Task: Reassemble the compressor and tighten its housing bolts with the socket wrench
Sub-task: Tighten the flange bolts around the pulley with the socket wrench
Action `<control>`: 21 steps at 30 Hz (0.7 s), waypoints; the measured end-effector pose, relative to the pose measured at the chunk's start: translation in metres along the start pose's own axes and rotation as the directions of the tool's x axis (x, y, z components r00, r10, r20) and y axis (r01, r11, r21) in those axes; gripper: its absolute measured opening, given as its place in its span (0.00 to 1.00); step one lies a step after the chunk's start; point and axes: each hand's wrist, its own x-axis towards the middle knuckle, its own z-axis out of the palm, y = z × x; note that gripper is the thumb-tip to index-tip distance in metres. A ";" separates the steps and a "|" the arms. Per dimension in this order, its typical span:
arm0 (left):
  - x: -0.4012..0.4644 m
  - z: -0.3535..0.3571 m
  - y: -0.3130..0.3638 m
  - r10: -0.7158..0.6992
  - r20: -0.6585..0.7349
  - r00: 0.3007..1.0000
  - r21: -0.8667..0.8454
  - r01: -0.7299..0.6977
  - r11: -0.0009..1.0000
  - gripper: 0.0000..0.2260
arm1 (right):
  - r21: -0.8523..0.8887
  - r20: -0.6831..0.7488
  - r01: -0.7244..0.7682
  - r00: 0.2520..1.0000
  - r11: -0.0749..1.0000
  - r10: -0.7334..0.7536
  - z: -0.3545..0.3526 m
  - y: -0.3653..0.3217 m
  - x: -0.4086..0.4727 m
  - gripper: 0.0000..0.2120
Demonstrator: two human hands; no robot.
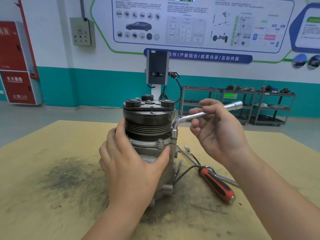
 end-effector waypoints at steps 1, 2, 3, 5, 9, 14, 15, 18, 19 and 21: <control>0.000 0.000 0.000 0.001 -0.001 1.000 0.001 -0.001 1.000 0.45 | -0.011 -0.002 0.079 0.997 0.997 -0.079 0.002 0.004 -0.002 0.09; 0.000 0.000 0.000 0.001 -0.002 1.000 0.002 -0.001 1.000 0.45 | -0.017 -0.010 0.146 0.989 0.989 -0.146 0.003 0.007 -0.004 0.10; 0.000 0.000 0.000 0.001 -0.002 1.000 0.003 -0.001 1.000 0.45 | -0.021 -0.021 0.192 0.981 0.981 -0.193 0.004 0.010 -0.007 0.10; 0.000 0.000 0.000 0.000 -0.005 1.000 0.001 0.000 1.000 0.45 | -0.033 -0.029 0.248 0.968 0.968 -0.249 0.005 0.013 -0.010 0.11; 0.000 0.000 -0.001 0.000 -0.002 1.000 0.001 0.000 1.000 0.45 | -0.107 0.015 0.413 0.910 0.905 -0.414 0.005 0.019 -0.016 0.10; 0.000 0.000 -0.001 0.000 0.008 1.000 0.004 0.000 1.000 0.45 | -0.150 0.089 0.519 0.855 0.842 -0.511 0.005 0.024 -0.020 0.08; 0.000 0.000 -0.001 -0.001 0.008 1.000 0.003 0.000 1.000 0.45 | -0.183 0.101 0.547 0.837 0.817 -0.537 0.004 0.024 -0.021 0.08; 0.000 0.000 0.000 -0.003 -0.004 1.000 -0.004 0.003 1.000 0.45 | -0.342 0.262 0.719 0.691 0.605 -0.674 0.007 0.025 -0.026 0.07; 0.000 0.000 0.000 -0.004 -0.010 1.000 -0.007 0.004 1.000 0.45 | -0.376 0.339 0.769 0.634 0.517 -0.695 0.009 0.027 -0.028 0.07; 0.001 0.000 -0.001 -0.016 -0.010 1.000 -0.017 0.016 1.000 0.46 | -0.441 0.497 0.822 0.557 0.359 -0.665 0.015 0.031 -0.034 0.07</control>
